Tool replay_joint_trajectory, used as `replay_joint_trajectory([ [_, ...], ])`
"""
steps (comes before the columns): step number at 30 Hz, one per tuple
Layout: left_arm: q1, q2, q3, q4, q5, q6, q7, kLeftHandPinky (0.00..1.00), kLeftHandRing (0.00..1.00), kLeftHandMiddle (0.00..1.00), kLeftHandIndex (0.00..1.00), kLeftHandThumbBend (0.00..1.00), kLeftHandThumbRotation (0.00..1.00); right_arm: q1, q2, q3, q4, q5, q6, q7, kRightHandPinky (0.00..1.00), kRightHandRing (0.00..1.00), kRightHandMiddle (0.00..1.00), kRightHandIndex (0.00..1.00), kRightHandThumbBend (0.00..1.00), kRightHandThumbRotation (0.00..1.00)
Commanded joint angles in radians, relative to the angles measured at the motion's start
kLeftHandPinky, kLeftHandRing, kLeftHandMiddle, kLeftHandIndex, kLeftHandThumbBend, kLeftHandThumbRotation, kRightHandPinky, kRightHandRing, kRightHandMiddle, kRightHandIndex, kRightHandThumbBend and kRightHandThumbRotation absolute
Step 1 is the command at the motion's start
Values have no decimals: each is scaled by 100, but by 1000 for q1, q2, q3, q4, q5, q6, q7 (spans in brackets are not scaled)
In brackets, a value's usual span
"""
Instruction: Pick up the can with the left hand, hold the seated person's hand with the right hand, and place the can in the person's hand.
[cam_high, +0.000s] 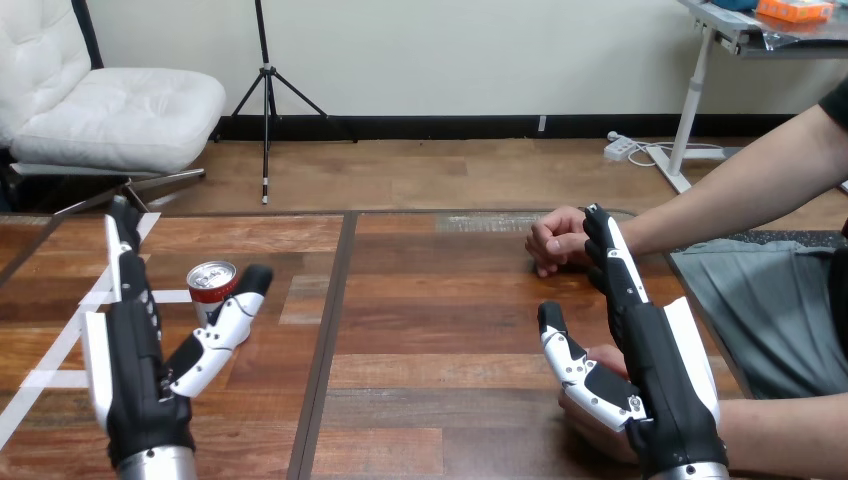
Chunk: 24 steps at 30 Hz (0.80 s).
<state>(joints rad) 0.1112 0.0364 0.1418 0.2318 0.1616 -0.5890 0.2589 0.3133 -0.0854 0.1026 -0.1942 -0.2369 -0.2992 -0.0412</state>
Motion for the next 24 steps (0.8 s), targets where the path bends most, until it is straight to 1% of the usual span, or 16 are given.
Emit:
replay_joint_trajectory([
  [1,-91,23,2,18,14,27,5,100,100,100,100,88,44,-48,-1,-7,-45,7,-1,4,100,100,100,100,14,0],
  [4,-104,25,4,28,20,50,13,100,100,100,100,90,44,-47,-1,-7,-45,8,-4,5,100,100,100,100,14,0],
  [8,-118,31,2,25,62,109,43,100,100,100,100,93,46,-45,-1,-7,-46,13,-5,7,100,100,100,100,14,0],
  [10,-122,33,0,23,76,129,53,100,100,100,100,95,48,-44,0,-7,-47,14,-5,7,100,100,100,100,14,0],
  [19,-150,48,-6,42,77,165,50,100,100,100,100,97,49,-40,0,-6,-55,13,4,9,100,100,100,100,13,0],
  [22,-155,56,-10,41,86,192,50,100,100,100,100,98,49,-38,0,-5,-57,13,6,10,100,100,100,100,13,0],
  [24,-158,62,-14,35,99,220,51,100,100,100,100,99,50,-37,0,-5,-58,11,6,11,100,100,100,100,13,0],
])
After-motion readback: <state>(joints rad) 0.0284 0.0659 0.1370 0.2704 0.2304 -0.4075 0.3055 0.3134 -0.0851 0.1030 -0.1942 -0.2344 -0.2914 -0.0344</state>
